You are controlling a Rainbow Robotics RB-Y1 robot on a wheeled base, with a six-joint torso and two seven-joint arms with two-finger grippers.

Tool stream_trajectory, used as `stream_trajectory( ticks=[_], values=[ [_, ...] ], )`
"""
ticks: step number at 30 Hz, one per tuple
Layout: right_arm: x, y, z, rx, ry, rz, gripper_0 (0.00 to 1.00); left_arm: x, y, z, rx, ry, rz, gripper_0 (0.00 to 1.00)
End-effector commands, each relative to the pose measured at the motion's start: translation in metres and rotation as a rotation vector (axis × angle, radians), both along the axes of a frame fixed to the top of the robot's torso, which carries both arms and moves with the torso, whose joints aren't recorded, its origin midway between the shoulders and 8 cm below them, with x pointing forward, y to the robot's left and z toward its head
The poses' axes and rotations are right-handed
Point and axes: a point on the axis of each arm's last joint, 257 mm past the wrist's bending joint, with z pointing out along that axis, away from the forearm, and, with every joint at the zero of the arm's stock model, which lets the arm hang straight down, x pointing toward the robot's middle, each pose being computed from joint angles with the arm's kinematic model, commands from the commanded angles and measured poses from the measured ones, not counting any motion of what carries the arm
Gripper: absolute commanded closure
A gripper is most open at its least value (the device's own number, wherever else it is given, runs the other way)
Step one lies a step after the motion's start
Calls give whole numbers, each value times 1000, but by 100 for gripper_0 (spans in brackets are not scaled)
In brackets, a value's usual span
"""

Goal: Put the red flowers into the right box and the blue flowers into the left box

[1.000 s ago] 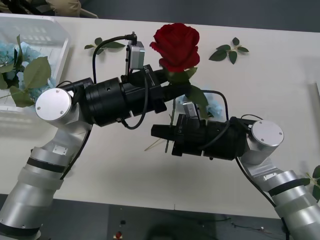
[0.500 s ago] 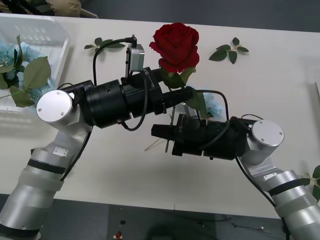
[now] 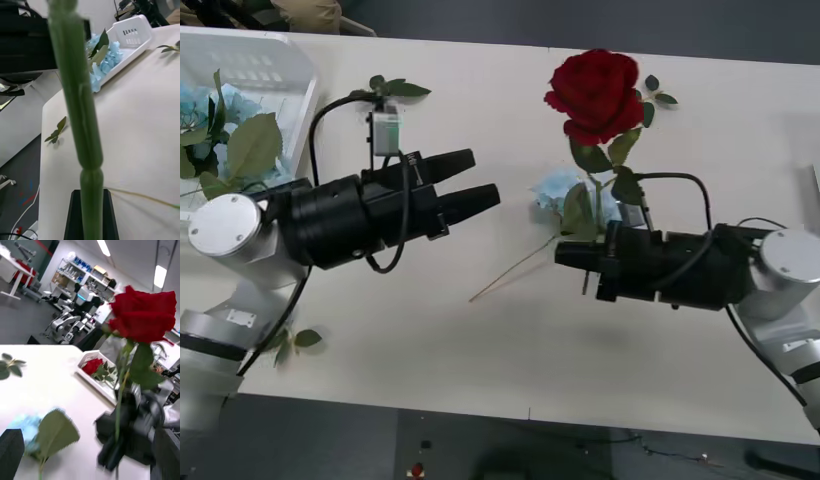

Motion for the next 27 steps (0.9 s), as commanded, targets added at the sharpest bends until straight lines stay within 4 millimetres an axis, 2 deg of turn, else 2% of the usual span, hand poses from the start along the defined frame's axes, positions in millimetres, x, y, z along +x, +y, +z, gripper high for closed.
stream_trajectory(
  ticks=[1,3,4,6,7,10,11,14,16,17,18,19,22,27],
  values=[
    [10,-67,-5,-98,-18,-90,100,0,32,-20,92,-39,34,0],
    [12,-101,-11,-142,30,-140,100,4,41,-35,113,-6,45,0],
    [12,-111,-12,-154,44,-153,100,6,43,-40,120,5,47,0],
    [11,-149,-16,-201,118,-213,100,12,43,-58,155,29,53,0],
    [10,-171,-18,-229,166,-249,100,15,41,-68,185,35,51,0],
    [6,-218,-18,-294,268,-330,100,24,34,-88,241,50,49,0],
    [4,-244,-16,-321,326,-383,100,29,30,-98,267,58,51,0],
    [4,-285,-11,-357,425,-496,100,39,20,-112,316,59,50,0],
    [5,-310,-7,-382,476,-576,100,46,11,-119,354,49,48,0],
    [8,-331,-5,-402,511,-648,100,51,1,-123,386,32,46,0],
    [8,-338,-4,-413,520,-674,100,52,-4,-126,399,29,44,0],
    [12,-355,0,-435,530,-732,100,56,-13,-129,420,16,47,0],
    [17,-395,8,-478,545,-868,100,63,-38,-137,454,-1,45,0],
    [19,-474,27,-614,525,-1123,100,74,-73,-159,520,-6,43,0]
  ],
)
